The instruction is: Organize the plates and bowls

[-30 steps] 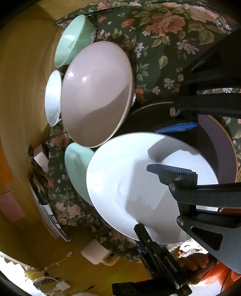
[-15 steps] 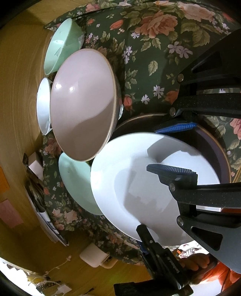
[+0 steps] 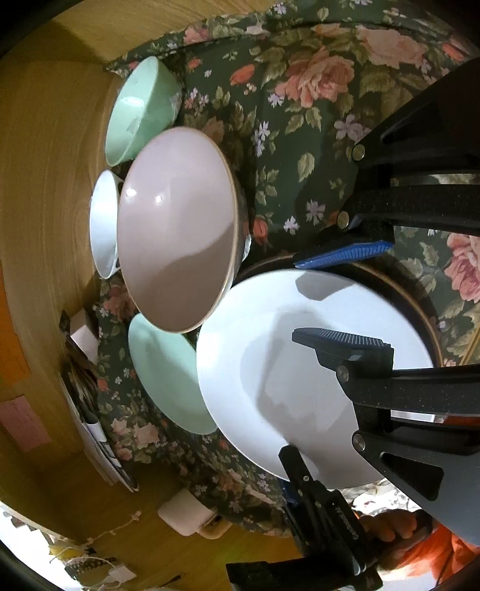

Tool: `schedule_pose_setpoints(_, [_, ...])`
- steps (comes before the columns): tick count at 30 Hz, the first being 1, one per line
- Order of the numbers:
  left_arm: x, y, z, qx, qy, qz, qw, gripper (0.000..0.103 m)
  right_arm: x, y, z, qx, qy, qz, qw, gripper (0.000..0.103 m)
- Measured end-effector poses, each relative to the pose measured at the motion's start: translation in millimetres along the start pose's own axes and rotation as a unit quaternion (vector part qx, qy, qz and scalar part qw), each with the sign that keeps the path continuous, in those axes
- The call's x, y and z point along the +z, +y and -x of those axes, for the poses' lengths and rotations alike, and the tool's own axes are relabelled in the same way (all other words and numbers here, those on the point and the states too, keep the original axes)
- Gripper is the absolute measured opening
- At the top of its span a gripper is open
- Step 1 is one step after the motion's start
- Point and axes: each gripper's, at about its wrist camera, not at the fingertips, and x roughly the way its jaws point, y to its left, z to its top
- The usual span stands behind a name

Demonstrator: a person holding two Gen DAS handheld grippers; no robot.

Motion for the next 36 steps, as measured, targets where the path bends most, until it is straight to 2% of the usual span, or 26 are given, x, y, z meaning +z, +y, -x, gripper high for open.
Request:
schedule_pose_setpoints(8, [-2, -2, -3, -0.003, 0.002, -0.001, 1.0000, 0.030, 0, -2, 8, 0.001, -0.012, -0.008, 1.000, 0.032])
schedule_pose_setpoints(13, [0, -2, -1, 0.009, -0.007, -0.006, 0.9999, 0.031, 6, 3, 15, 0.001, -0.027, 0.000, 1.000, 0.034])
schedule_pose_setpoints(19, [15, 6, 12, 0.021, -0.035, 0.003, 0.9992, 0.041, 23, 16, 22, 0.004, -0.051, 0.018, 0.999, 0.039])
schedule_pose_setpoints(21, [22, 9, 18, 0.029, -0.049, 0.004, 0.9984, 0.046, 29, 19, 23, 0.006, -0.059, 0.024, 0.998, 0.044])
schedule_pose_setpoints(26, [40, 19, 30, 0.044, -0.075, 0.011, 0.9962, 0.055, 45, 30, 27, 0.010, -0.077, 0.040, 0.996, 0.048])
schedule_pose_setpoints(30, [53, 28, 37, 0.055, -0.088, 0.016, 0.9944, 0.063, 59, 39, 26, 0.015, -0.085, 0.052, 0.995, 0.055])
schedule_pose_setpoints(36, [70, 39, 41, 0.073, -0.101, 0.015, 0.9921, 0.071, 81, 50, 15, 0.019, -0.086, 0.069, 0.994, 0.055])
